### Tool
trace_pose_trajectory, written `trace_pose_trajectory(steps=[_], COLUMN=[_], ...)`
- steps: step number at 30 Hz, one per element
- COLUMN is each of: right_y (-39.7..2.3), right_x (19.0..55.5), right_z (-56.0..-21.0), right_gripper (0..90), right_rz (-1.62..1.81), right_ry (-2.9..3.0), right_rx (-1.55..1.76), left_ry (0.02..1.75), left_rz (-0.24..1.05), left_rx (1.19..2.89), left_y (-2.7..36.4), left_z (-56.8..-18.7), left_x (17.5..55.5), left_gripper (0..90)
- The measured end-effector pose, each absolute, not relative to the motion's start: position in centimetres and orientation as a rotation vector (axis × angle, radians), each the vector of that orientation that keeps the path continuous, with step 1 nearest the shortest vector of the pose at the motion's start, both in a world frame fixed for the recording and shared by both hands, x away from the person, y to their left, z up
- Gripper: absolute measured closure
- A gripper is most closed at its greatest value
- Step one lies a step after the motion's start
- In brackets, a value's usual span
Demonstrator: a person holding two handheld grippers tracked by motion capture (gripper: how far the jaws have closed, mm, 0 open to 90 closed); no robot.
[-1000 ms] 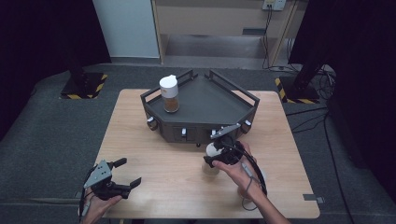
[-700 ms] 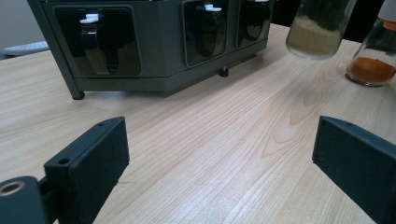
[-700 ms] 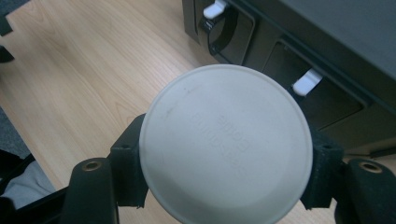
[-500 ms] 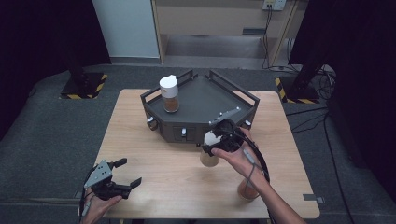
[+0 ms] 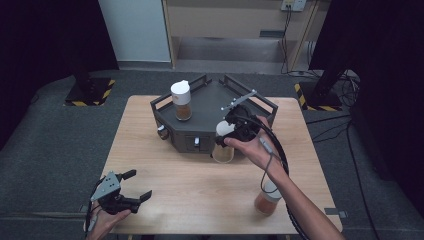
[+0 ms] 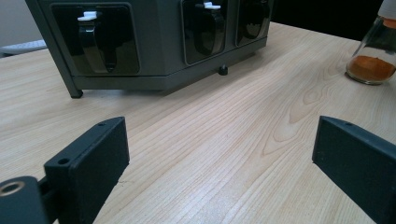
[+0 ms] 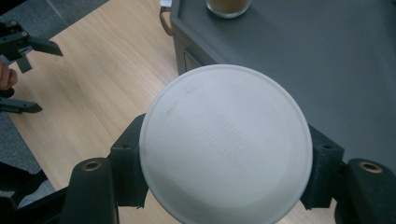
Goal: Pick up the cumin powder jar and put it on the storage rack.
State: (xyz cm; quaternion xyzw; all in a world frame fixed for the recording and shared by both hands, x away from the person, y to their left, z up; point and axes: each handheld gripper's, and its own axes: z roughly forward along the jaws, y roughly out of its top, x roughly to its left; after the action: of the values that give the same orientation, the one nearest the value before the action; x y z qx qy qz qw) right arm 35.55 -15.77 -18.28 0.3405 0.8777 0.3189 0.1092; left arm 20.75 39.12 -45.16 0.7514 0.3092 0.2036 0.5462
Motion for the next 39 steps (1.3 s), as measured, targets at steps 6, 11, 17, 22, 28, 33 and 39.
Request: trace_pose_trajectory(steps=[6,11,17,22,28,33,39], right_y=[-15.1,-14.6,-13.7,-13.1,-12.6,-11.9,-11.0], right_x=[36.6,37.7,38.9,39.9,41.4,42.7,44.1], right_z=[-17.2,-16.1,-14.9,-14.4,-14.1,-14.2,-14.2], right_gripper=[33.4,33.4,33.4,33.4,33.4,33.4,33.4], right_rz=[0.921,0.922,0.914,0.908,0.898,0.881,0.872], right_ry=[2.571,2.554,2.536,2.516,2.505,2.502,2.494], right_rx=[0.999,1.007,1.017,1.024,1.047,1.065,1.090], left_ry=[0.733,0.732,0.732,0.730,0.731,0.731,0.733], left_rz=[0.480,0.478,0.476,0.473,0.472,0.471,0.470], left_rx=[1.782,1.787,1.786,1.786,1.785,1.787,1.785], left_y=[39.1,39.1,39.1,39.1,39.1,39.1,39.2], left_z=[-45.2,-45.2,-45.2,-45.2,-45.2,-45.2,-45.2], left_x=[20.8,20.8,20.9,20.9,20.9,20.9,20.9], left_gripper=[2.9,2.9,2.9,2.9,2.9,2.9,2.9])
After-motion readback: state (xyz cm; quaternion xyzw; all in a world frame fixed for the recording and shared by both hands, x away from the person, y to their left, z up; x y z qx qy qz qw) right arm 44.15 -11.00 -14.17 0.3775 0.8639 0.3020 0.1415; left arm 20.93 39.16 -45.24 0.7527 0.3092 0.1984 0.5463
